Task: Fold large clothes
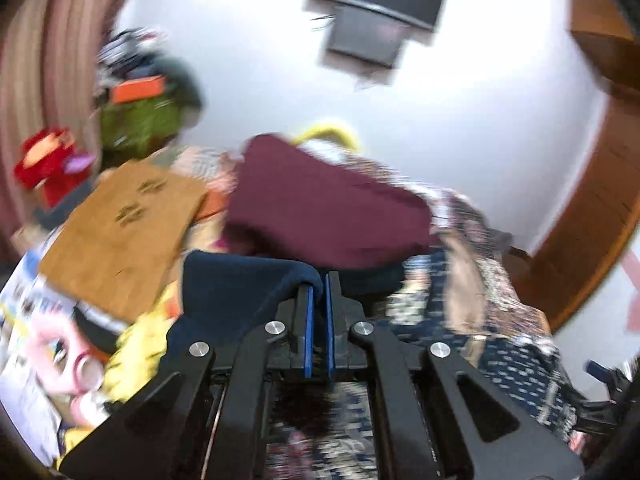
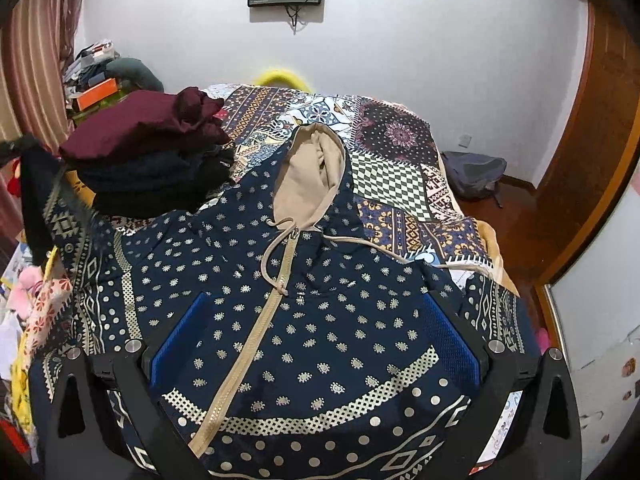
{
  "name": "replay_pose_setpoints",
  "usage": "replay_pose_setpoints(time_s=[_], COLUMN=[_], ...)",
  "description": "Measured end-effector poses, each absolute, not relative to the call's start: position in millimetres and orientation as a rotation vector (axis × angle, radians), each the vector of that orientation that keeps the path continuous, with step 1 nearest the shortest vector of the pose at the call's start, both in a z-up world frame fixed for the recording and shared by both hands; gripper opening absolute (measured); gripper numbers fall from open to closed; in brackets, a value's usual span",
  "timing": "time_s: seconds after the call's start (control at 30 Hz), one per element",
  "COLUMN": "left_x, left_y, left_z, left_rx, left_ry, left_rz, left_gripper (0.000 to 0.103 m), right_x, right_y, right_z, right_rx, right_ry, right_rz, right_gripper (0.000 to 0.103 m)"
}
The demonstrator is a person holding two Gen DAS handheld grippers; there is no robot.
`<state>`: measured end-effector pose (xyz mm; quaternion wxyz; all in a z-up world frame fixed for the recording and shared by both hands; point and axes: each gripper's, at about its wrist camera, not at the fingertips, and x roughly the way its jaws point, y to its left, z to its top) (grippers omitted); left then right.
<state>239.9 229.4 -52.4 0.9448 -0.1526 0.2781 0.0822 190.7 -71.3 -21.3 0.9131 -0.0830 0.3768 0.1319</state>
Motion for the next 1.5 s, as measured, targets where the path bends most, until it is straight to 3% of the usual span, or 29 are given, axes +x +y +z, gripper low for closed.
replay_pose_setpoints(time_s=[0.23,0.5,0.67,0.87,0.93,1.03,1.23,1.5], left_x=[279,310,307,291,289,284,278,274], left_y=[142,38,13,44,64,106,184,237], left_z=[-54,-138,-185,-184,-172,-155,-164,-228], left_rx=[-0.220,-0.102,-0.097,-0.209,-0.248,-0.332,-0.535,-0.883], left_ry=[0.633,0.897,1.053,1.088,1.051,0.984,0.999,1.091], left_rz=[-0.045,-0.237,-0.275,-0.269,-0.226,-0.141,-0.038,-0.049], left_gripper=[0.004,0.004,0.004,0.013,0.034,0.050,0.053,0.053], right_x=[184,181,180,180,182,184,187,186], right_y=[-90,-117,-127,-128,-127,-123,-113,-103], right_z=[-25,-30,-31,-32,-33,-33,-36,-37], right_rx=[-0.199,-0.168,-0.151,-0.147,-0.145,-0.142,-0.160,-0.205], right_ry=[0.780,0.806,0.811,0.812,0.812,0.814,0.816,0.809], right_rz=[0.242,0.206,0.191,0.184,0.185,0.190,0.202,0.191], right_gripper=[0.103,0.103,0.103,0.103,0.103,0.103,0.103,0.103])
